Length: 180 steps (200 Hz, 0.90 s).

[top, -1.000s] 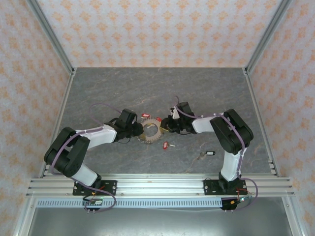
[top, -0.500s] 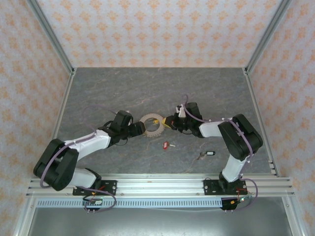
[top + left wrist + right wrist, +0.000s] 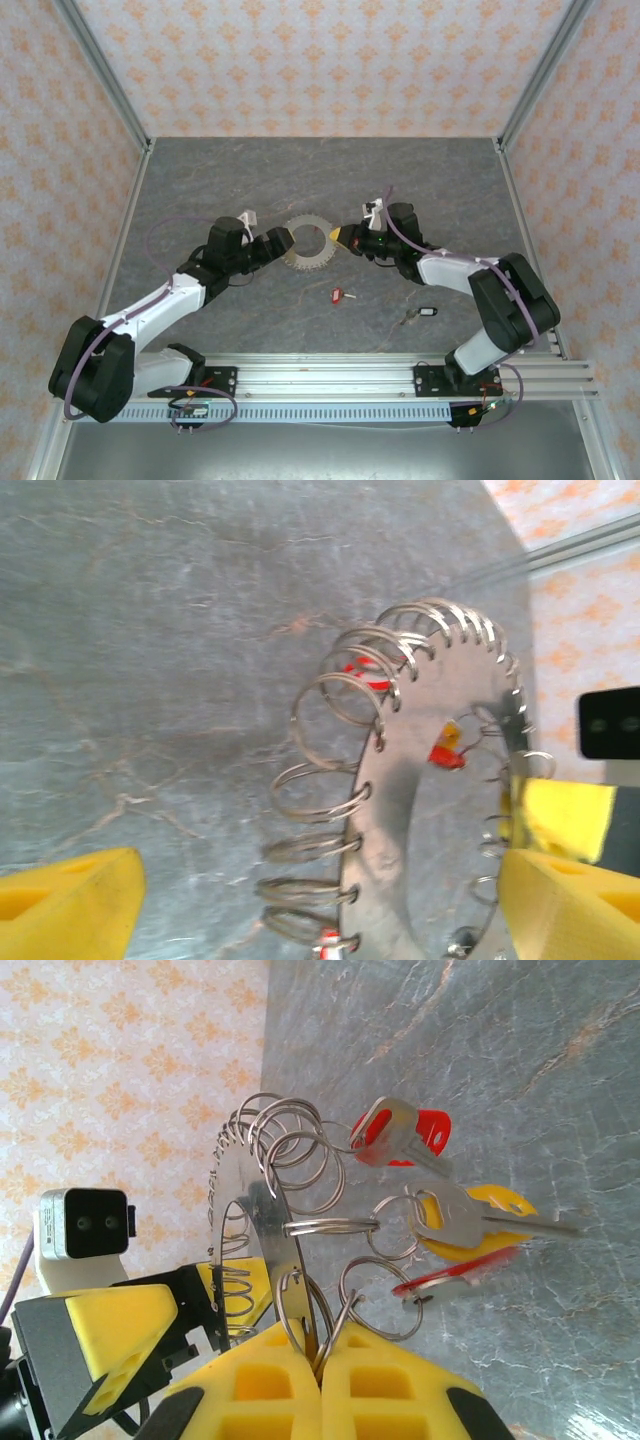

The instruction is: Put the keys on the keyring

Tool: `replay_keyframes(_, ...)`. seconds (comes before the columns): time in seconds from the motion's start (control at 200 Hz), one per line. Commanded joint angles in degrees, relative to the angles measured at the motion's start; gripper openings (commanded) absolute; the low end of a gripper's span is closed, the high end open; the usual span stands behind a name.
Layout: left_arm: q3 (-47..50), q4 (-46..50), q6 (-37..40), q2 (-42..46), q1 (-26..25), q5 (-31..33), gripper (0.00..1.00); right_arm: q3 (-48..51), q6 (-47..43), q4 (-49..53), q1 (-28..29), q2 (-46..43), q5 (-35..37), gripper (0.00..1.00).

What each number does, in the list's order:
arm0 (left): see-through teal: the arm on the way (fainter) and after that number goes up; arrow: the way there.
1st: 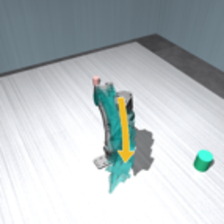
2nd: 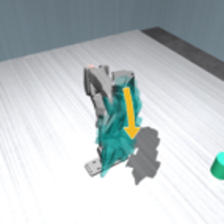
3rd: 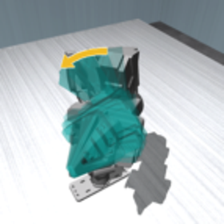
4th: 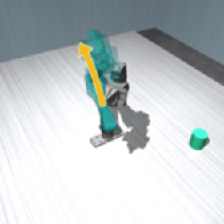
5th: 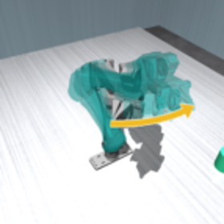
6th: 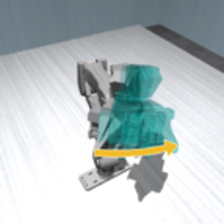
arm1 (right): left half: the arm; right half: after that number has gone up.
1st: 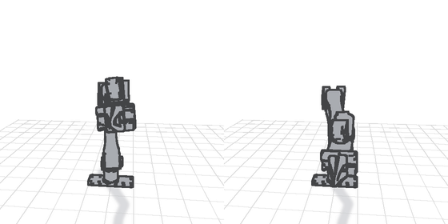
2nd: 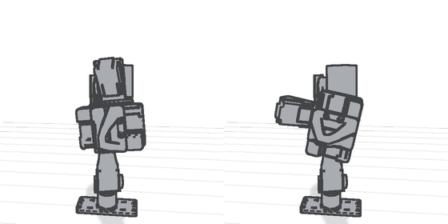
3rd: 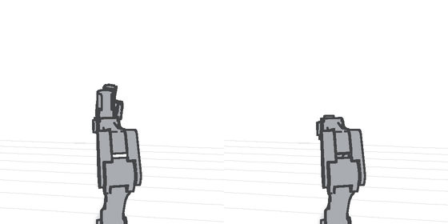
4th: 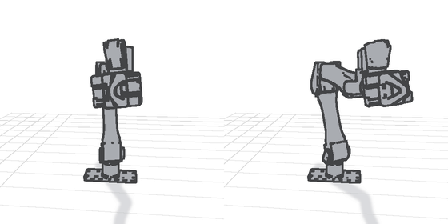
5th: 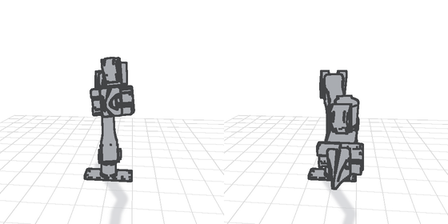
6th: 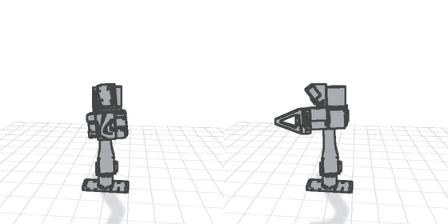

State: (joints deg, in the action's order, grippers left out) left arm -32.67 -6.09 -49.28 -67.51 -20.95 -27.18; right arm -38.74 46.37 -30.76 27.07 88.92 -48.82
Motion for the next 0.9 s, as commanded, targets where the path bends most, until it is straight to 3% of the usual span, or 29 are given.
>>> replay_keyframes(0.0,0.41,-5.25,-3.15,0.51,0.91,-3.59,0.80,-0.09,-1.25,-1.35,0.03,-3.25,-1.94,0.00)
replay_keyframes(0.2,0.50,-7.58,-4.46,-0.07,0.91,-4.73,0.61,-0.19,-1.52,-0.79,0.00,-4.63,-2.69,0.00)
replay_keyframes(0.42,1.28,-11.04,-5.69,1.24,0.91,-5.94,0.50,-0.54,-1.62,-0.61,0.09,-4.81,-3.27,0.00)
replay_keyframes(0.896,1.78,-11.14,-5.24,6.07,0.89,-5.54,0.12,-1.25,-0.42,-2.18,0.45,-5.51,-3.39,0.05)
